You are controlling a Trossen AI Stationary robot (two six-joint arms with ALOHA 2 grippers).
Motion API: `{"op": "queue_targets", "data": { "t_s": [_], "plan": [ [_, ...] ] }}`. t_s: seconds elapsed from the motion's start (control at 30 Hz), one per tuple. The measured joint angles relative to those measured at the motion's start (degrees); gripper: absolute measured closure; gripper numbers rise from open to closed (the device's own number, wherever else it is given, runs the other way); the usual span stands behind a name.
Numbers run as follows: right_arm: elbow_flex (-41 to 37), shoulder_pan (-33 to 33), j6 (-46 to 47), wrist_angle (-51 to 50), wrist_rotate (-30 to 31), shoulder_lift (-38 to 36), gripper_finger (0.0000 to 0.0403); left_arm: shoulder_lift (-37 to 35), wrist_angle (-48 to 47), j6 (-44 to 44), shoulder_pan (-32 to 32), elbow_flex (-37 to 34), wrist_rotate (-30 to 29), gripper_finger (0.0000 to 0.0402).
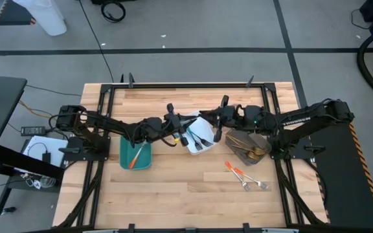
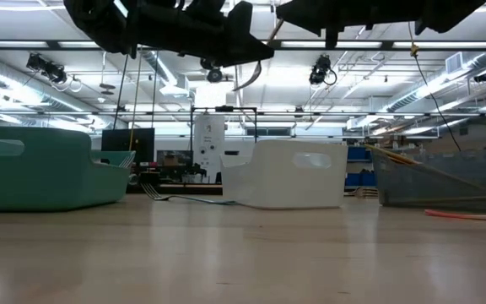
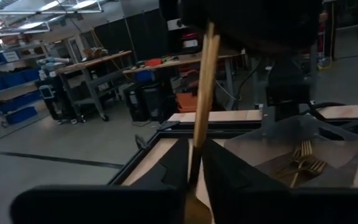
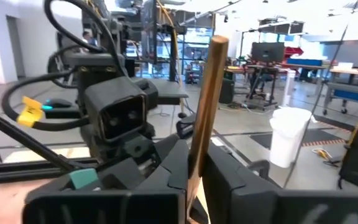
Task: Sort silverware by color (type)
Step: Put the gold fork into the black bin
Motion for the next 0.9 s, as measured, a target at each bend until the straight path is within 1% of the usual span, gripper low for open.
{"op": "queue_targets", "data": {
  "t_s": [0.1,0.3,0.4,0.5,0.6,0.67,0.9],
  "plan": [
    [0.0,-0.1,-0.3,-1.2,0.9,0.0,0.0375,0.0,-1.2,-0.1,0.0,0.0,0.0,0.0318],
    [0.0,-0.8,0.0,-5.4,1.0,-0.1,0.0375,0.0,-5.0,-1.2,-0.5,0.0,0.2,0.0242],
    [1.3,-0.9,0.1,-10.7,1.0,-0.1,0.0375,0.0,-6.3,-3.1,-0.9,0.0,0.5,0.0209],
    [3.0,-0.9,0.2,-16.7,1.0,-0.1,0.0375,0.0,-8.1,-3.5,-1.5,0.0,0.0,0.0187],
    [5.3,-0.8,0.6,-23.6,1.0,-0.1,0.0375,0.0,-9.4,-3.7,-2.7,0.0,-1.6,0.0179],
    [7.2,-0.8,1.7,-29.9,1.0,-0.1,0.0375,0.0,-11.0,-4.2,-3.9,0.0,-2.6,0.0179],
    [16.4,-0.8,4.1,-52.1,1.1,-0.1,0.0367,0.0,-15.4,-8.5,-7.7,0.0,-3.1,0.0194]
  ]
}}
